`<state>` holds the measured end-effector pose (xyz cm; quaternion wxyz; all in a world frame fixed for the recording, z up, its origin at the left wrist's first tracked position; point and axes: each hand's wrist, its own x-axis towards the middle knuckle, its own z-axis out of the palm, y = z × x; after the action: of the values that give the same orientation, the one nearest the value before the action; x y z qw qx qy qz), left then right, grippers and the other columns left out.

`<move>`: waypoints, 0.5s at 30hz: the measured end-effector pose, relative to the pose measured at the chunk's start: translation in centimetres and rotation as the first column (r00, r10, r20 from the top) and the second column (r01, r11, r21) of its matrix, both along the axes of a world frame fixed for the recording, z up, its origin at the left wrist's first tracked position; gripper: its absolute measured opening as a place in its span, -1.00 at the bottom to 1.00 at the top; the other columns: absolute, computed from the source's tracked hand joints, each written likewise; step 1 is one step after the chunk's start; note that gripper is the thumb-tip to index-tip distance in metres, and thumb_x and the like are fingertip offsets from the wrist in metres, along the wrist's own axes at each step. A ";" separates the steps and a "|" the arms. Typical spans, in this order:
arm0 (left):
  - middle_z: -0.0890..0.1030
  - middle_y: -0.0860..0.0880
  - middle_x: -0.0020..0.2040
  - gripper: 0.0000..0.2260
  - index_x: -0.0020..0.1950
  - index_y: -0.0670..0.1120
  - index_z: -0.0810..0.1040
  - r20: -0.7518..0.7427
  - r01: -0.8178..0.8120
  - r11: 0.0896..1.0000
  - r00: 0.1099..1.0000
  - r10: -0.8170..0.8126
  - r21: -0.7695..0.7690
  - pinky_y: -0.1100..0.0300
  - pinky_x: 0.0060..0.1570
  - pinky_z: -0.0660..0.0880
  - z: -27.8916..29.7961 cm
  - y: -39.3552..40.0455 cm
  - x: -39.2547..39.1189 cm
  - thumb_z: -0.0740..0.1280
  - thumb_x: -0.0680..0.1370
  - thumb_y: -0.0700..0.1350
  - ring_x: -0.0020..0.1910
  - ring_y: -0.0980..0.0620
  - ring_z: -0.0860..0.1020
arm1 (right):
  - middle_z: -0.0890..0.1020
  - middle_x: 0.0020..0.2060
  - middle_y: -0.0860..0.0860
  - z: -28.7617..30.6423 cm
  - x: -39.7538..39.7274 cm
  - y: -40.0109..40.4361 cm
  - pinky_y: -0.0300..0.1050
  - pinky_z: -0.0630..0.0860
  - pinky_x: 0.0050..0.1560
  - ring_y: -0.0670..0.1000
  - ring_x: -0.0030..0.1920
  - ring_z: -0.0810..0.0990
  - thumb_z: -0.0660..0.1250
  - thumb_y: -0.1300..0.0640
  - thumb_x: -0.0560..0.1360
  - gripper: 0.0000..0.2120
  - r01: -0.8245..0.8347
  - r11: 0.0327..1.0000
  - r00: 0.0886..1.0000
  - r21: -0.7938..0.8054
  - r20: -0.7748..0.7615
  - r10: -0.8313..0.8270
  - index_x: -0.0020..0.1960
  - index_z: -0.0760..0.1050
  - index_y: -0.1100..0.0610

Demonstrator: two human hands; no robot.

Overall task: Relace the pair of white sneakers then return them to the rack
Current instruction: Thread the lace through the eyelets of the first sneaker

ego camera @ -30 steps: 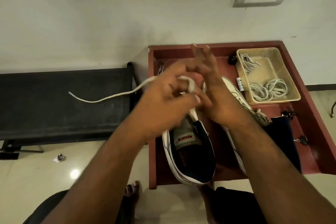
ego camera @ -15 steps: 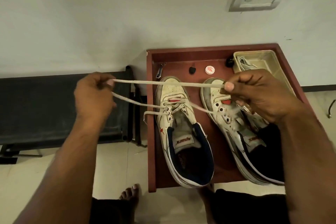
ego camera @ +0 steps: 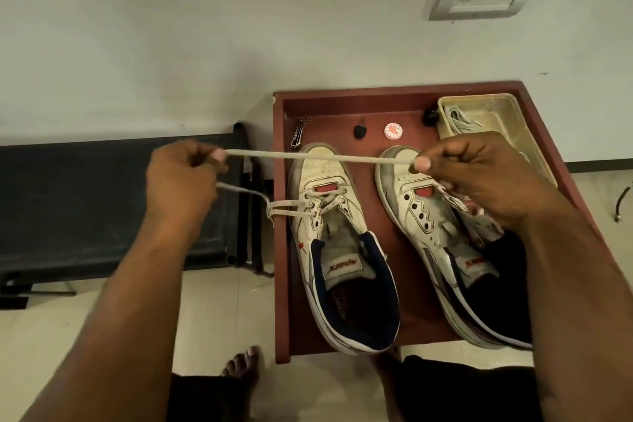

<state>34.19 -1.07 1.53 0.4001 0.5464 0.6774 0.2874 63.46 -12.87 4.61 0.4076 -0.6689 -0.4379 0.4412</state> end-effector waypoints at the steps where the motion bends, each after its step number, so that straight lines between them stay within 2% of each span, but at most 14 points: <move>1: 0.63 0.03 0.10 -0.86 0.10 0.09 0.60 -0.091 0.043 0.999 0.995 -0.043 0.008 0.22 -0.30 0.51 -0.2 -0.1 0.0 0.35 0.60 -0.12 -0.13 0.10 0.59 | 0.53 -0.51 -0.08 -0.1 -0.4 0.2 -0.36 0.41 -0.44 -0.17 -0.51 0.41 0.42 0.16 0.45 -0.91 -0.005 1.000 1.000 0.005 0.007 0.005 -0.16 0.65 0.18; 2: 0.57 0.08 0.22 -0.74 0.25 0.10 0.56 -0.076 0.134 0.991 0.988 -0.134 -0.005 0.21 -0.30 0.55 -0.4 -0.4 0.6 0.36 0.58 -0.15 -0.13 0.11 0.58 | 0.54 -0.47 -0.03 -0.3 -1.0 0.5 -0.31 0.42 -0.40 -0.11 -0.47 0.41 0.43 0.12 0.44 -0.91 -0.034 0.999 0.999 -0.003 0.020 0.034 -0.17 0.66 0.14; 3: 0.51 0.15 0.29 -0.60 0.37 0.12 0.48 0.047 0.247 0.968 0.968 -0.246 -0.031 0.22 -0.30 0.57 -0.5 -0.9 1.7 0.37 0.57 -0.19 -0.14 0.11 0.59 | 0.54 -0.44 0.02 -0.5 -2.0 0.8 -0.26 0.42 -0.36 -0.07 -0.43 0.41 0.44 0.07 0.43 -0.90 -0.083 0.996 0.996 -0.026 0.043 0.084 -0.19 0.66 0.09; 5: 0.54 0.17 0.29 -0.45 0.46 0.10 0.40 0.336 0.470 0.881 0.840 -0.427 -0.056 0.18 -0.25 0.62 0.2 -2.3 4.2 0.41 0.52 -0.25 -0.17 0.01 0.66 | 0.54 -0.41 0.06 -1.1 -3.9 1.5 -0.23 0.42 -0.33 -0.05 -0.39 0.42 0.46 0.00 0.42 -0.89 -0.191 0.980 0.975 -0.062 0.101 0.196 -0.23 0.66 0.03; 6: 0.62 0.11 0.21 -0.44 0.45 0.07 0.42 0.399 0.553 0.832 0.774 -0.492 -0.045 0.17 -0.20 0.63 0.2 -2.9 5.2 0.44 0.49 -0.25 -0.15 -0.02 0.68 | 0.54 -0.42 0.04 -1.4 -4.6 1.8 -0.28 0.43 -0.33 -0.08 -0.40 0.44 0.47 0.01 0.41 -0.87 -0.217 0.974 0.967 -0.072 0.120 0.224 -0.24 0.65 0.05; 8: 0.71 -0.01 -0.04 -0.47 0.40 -0.01 0.48 0.370 0.611 0.790 0.743 -0.558 -0.037 0.20 -0.14 0.62 -0.1 -3.4 5.9 0.48 0.45 -0.23 -0.14 -0.02 0.69 | 0.55 -0.47 -0.02 -1.3 -4.9 1.9 -0.36 0.39 -0.39 -0.16 -0.48 0.44 0.47 0.03 0.43 -0.82 -0.220 0.974 0.963 -0.060 0.144 0.226 -0.29 0.63 0.10; 10: 0.71 -0.05 -0.18 -0.54 0.33 -0.02 0.54 0.260 0.581 0.813 0.793 -0.551 -0.047 0.12 -0.06 0.64 -0.4 -3.0 5.4 0.48 0.45 -0.23 -0.17 -0.05 0.69 | 0.50 -0.56 -0.08 -1.0 -4.0 1.7 -0.37 0.29 -0.50 -0.18 -0.58 0.32 0.45 0.04 0.44 -0.75 -0.184 0.980 0.966 -0.081 0.170 0.195 -0.39 0.56 0.05; 11: 0.71 -0.03 -0.20 -0.59 0.29 0.00 0.57 0.186 0.572 0.819 0.810 -0.555 -0.045 0.10 -0.04 0.64 -0.5 -2.8 5.0 0.48 0.46 -0.22 -0.18 -0.05 0.69 | 0.48 -0.59 -0.09 -0.9 -3.6 1.6 -0.36 0.25 -0.54 -0.16 -0.60 0.28 0.45 0.03 0.44 -0.73 -0.163 0.982 0.969 -0.096 0.170 0.177 -0.41 0.54 0.05; 13: 0.71 0.05 -0.16 -0.64 0.23 0.03 0.61 0.086 0.564 0.825 0.824 -0.560 -0.029 0.22 -0.13 0.62 -0.4 -2.6 4.6 0.48 0.47 -0.21 -0.25 0.00 0.68 | 0.47 -0.60 -0.10 -1.1 -3.6 1.6 -0.37 0.23 -0.55 -0.16 -0.60 0.27 0.46 0.04 0.44 -0.71 -0.147 0.984 0.972 -0.102 0.171 0.163 -0.42 0.53 0.07; 15: 0.70 0.08 -0.02 -0.63 0.24 0.01 0.61 0.171 0.572 0.819 0.812 -0.558 -0.040 0.29 -0.32 0.58 0.1 -2.9 5.0 0.48 0.46 -0.22 -0.31 0.03 0.67 | 0.49 -0.58 -0.11 -1.7 -4.8 2.0 -0.38 0.26 -0.52 -0.16 -0.57 0.32 0.47 0.03 0.44 -0.72 -0.164 0.983 0.960 -0.085 0.214 0.178 -0.41 0.53 0.03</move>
<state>39.17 -3.93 1.59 0.5417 0.6810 0.4640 0.1658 58.69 -10.90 2.94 0.2945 -0.6865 -0.5217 0.4121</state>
